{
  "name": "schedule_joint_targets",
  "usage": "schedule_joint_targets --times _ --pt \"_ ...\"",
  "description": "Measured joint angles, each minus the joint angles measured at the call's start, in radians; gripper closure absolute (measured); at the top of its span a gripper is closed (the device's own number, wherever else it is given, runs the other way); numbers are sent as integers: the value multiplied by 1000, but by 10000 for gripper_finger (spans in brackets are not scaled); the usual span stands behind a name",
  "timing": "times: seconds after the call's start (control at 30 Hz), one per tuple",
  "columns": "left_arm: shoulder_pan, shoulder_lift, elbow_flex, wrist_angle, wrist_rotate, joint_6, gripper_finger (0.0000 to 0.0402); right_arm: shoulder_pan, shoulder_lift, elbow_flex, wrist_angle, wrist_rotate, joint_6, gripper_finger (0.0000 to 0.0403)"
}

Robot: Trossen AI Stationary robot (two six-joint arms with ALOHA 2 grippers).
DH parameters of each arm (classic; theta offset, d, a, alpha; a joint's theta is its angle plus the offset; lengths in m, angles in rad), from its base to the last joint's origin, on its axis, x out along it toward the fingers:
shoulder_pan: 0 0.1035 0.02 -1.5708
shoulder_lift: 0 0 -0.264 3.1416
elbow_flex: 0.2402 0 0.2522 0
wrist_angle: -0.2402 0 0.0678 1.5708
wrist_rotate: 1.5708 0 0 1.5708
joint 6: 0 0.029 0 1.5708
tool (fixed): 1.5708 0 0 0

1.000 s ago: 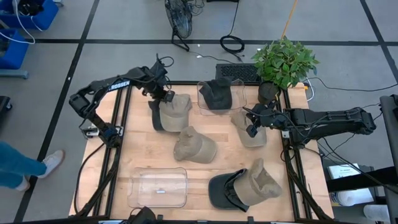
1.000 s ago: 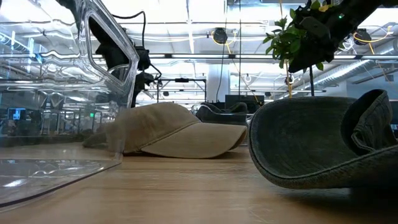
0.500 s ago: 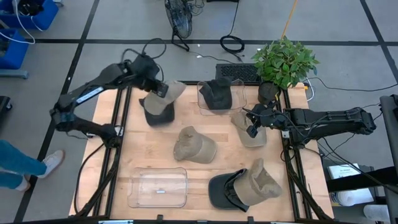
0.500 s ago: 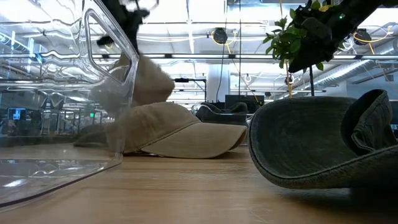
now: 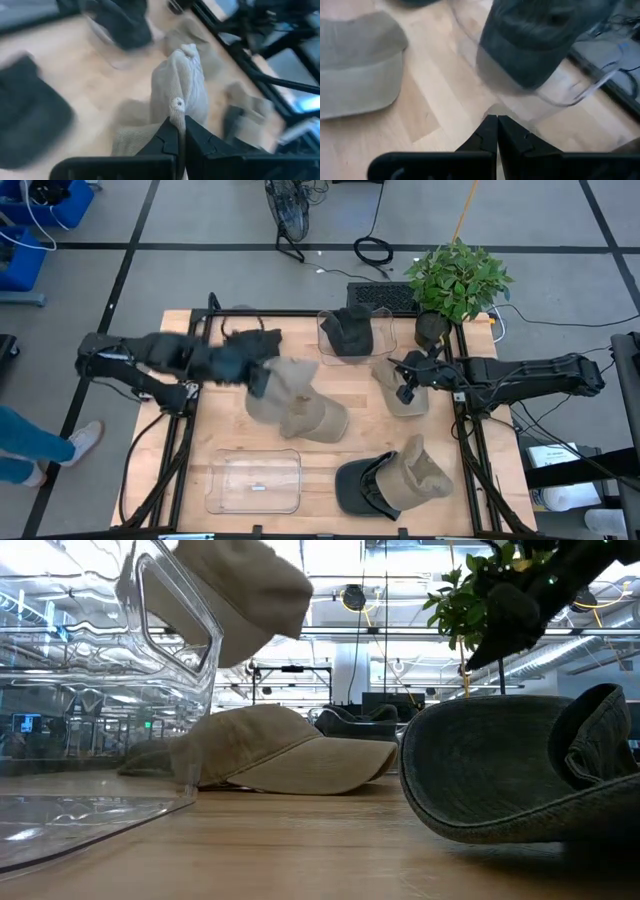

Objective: Pick & Place hat
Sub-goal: Put the brown cap into the bottom transparent bin

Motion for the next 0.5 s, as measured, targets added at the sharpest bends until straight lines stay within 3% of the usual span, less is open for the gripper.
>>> schedule_joint_targets --times 0.23,0.5 --pt "-284 80 0 144 -83 -208 394 0 0 -76 111 -112 4 403" --pt "-444 153 0 206 -150 -364 394 1 0 -83 154 -135 27 403"
